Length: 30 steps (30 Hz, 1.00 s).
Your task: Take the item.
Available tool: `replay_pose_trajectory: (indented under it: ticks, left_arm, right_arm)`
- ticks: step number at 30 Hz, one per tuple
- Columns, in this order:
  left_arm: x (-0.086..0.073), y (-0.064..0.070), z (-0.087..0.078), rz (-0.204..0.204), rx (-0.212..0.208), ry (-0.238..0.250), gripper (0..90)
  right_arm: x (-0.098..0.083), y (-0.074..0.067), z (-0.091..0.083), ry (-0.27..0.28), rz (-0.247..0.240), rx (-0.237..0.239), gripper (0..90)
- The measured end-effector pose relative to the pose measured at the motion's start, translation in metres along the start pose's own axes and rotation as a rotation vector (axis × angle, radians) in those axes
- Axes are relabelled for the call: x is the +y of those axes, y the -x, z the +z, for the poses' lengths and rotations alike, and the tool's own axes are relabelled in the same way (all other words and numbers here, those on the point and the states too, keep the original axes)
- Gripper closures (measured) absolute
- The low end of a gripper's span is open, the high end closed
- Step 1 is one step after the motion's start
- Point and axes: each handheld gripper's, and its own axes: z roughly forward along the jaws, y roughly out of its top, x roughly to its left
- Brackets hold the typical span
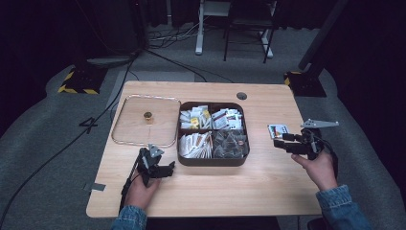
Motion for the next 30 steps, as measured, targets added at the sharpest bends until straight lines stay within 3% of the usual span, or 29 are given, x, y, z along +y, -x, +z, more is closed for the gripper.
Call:
replay_pose_trajectory:
  ticks: [6, 11, 17, 21, 30]
  left_arm:
    - [0.000, 0.000, 0.000, 0.001, -0.001, -0.002, 15.4]
    - [0.000, 0.000, 0.000, 0.001, 0.000, -0.002, 15.4]
    - [0.000, 0.000, 0.000, 0.001, -0.001, 0.000, 15.4]
    - [0.000, 0.000, 0.000, 0.002, -0.002, 0.000, 15.4]
    - [0.001, -0.001, 0.001, 0.002, -0.002, 0.001, 15.4]
  right_arm:
    - [-0.014, -0.022, 0.005, 0.019, -0.050, 0.011, 39.0]
    - [-0.019, -0.035, 0.009, -0.001, -0.111, 0.014, 38.7]
    - [-0.029, -0.038, 0.021, -0.039, -0.104, 0.040, 38.3]
    - [-0.039, -0.037, 0.035, -0.088, -0.135, 0.013, 38.1]
    - [-0.052, -0.040, 0.056, -0.144, -0.149, 0.031, 36.2]
